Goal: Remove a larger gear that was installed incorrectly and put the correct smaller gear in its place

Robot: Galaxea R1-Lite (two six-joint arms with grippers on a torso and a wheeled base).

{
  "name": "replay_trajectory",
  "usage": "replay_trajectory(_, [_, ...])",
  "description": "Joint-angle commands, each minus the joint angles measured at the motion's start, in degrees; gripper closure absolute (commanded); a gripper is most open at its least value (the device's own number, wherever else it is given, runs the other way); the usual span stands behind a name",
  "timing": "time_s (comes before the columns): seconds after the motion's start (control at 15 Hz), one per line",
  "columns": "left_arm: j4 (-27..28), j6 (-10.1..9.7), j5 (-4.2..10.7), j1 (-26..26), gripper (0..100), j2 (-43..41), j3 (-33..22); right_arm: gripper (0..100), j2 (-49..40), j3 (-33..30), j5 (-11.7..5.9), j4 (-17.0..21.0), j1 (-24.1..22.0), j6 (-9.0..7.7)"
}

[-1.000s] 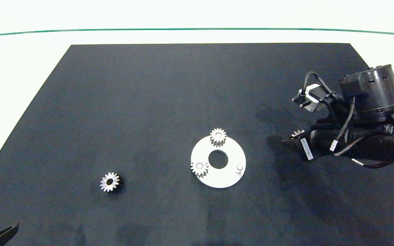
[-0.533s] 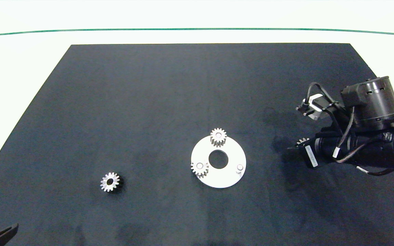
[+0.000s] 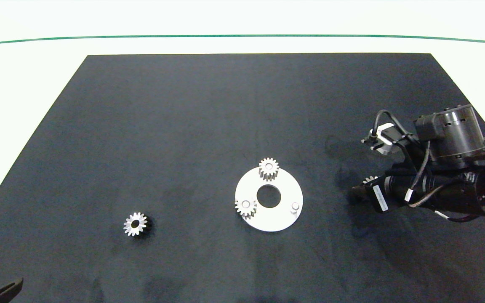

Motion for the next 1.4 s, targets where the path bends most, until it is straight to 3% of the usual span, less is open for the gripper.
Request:
replay_trajectory(0.07, [0.2, 0.07, 0.02, 0.0, 0, -0.3, 0.2, 0, 0.1, 0.6, 0.18, 0.0, -0.3, -0.05])
replay_trajectory(0.27, [0.2, 0.24, 0.02, -0.4, 0, -0.4, 0.2, 0, -2.3, 0.9, 0.35, 0.2, -0.9, -0.14])
replay_trajectory(0.6, [0.2, 5.61, -0.60, -1.6, 0, 0.0, 0.4, 0, -14.1, 3.5, 0.53, 3.2, -2.7, -0.49])
replay_trajectory(0.8, [-0.4, 5.52, -0.86, -9.3, 0, 2.1, 0.7, 0, -22.4, 5.5, 1.32, 7.0, -4.9, -0.49])
replay_trajectory(1.0, [-5.3, 4.55, -2.36, -17.3, 0, 5.8, 3.7, 0, -30.6, 5.7, 2.99, 14.1, -7.3, -0.49])
replay_trajectory(1.2, [-10.3, 4.64, -2.97, -19.9, 0, 10.5, 7.0, 0, -38.0, 5.7, 3.08, 18.6, -7.5, -0.40])
replay_trajectory(1.4, [-17.5, 4.29, -2.97, -19.6, 0, 17.2, 8.4, 0, -40.2, 5.9, 3.08, 19.5, -8.8, -0.31])
